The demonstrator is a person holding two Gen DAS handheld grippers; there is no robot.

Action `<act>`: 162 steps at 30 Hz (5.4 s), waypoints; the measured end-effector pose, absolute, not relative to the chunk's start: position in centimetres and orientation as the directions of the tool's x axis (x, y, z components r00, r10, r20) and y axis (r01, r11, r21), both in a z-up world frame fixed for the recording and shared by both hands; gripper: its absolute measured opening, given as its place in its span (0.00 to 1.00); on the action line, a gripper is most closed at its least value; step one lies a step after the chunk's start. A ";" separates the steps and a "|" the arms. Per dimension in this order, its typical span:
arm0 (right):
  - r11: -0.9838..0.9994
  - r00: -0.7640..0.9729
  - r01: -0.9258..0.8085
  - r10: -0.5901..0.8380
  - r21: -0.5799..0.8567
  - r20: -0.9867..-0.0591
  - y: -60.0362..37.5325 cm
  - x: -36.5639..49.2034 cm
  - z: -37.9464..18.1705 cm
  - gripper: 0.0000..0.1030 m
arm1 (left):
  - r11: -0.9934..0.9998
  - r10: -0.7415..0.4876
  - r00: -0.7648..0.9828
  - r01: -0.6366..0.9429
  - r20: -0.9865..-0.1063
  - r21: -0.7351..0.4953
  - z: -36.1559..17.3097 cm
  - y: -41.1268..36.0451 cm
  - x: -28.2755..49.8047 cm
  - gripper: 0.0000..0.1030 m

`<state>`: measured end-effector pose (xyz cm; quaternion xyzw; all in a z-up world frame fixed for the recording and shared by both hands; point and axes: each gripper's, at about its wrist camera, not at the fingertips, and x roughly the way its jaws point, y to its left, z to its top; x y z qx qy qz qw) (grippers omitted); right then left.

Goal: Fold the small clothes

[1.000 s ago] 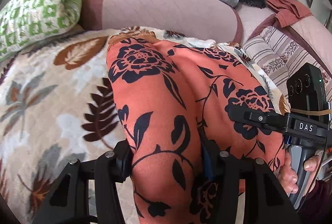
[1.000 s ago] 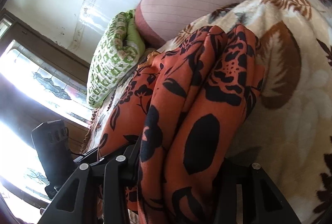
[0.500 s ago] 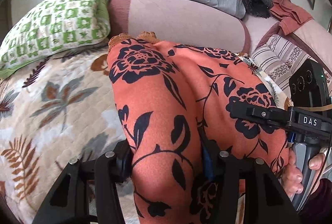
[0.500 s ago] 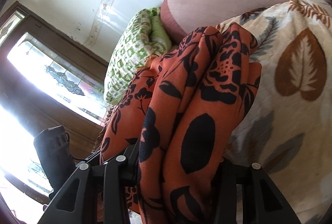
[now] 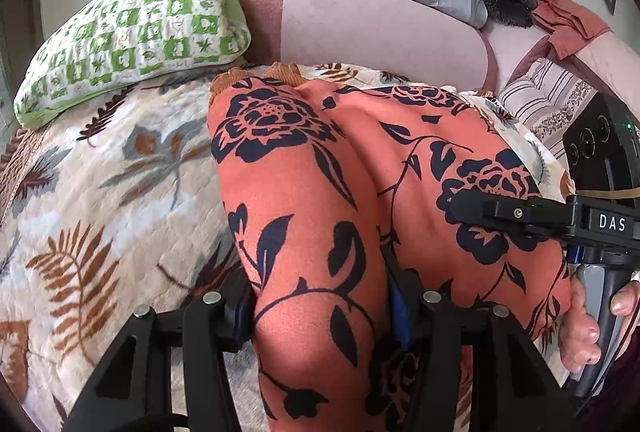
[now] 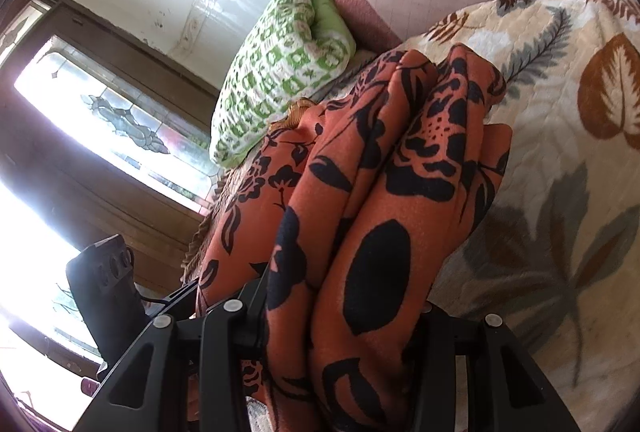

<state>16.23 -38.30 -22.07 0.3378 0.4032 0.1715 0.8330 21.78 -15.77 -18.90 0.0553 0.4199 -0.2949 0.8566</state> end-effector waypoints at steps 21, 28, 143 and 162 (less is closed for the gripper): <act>0.727 0.577 -0.026 0.571 0.686 -0.583 -35.5 15.6 -23.2 0.43 | 0.848 -0.402 0.466 0.515 -0.788 -0.128 -20.0 -14.2 19.8 0.54; 0.737 0.566 -0.018 0.565 0.676 -0.600 -35.2 16.0 -23.9 0.43 | 0.861 -0.382 0.456 0.492 -0.804 -0.130 -21.0 -14.0 20.3 0.54; 0.895 0.661 0.120 0.251 0.430 -0.707 -33.0 0.7 -15.6 0.67 | 0.993 -0.043 0.679 0.109 -0.733 0.042 -13.5 -6.2 9.8 0.86; 0.974 0.744 0.118 0.043 0.193 -0.667 -28.2 -3.9 -7.6 0.67 | 0.986 -0.021 0.798 0.117 -0.603 0.121 -4.1 -6.4 3.7 0.86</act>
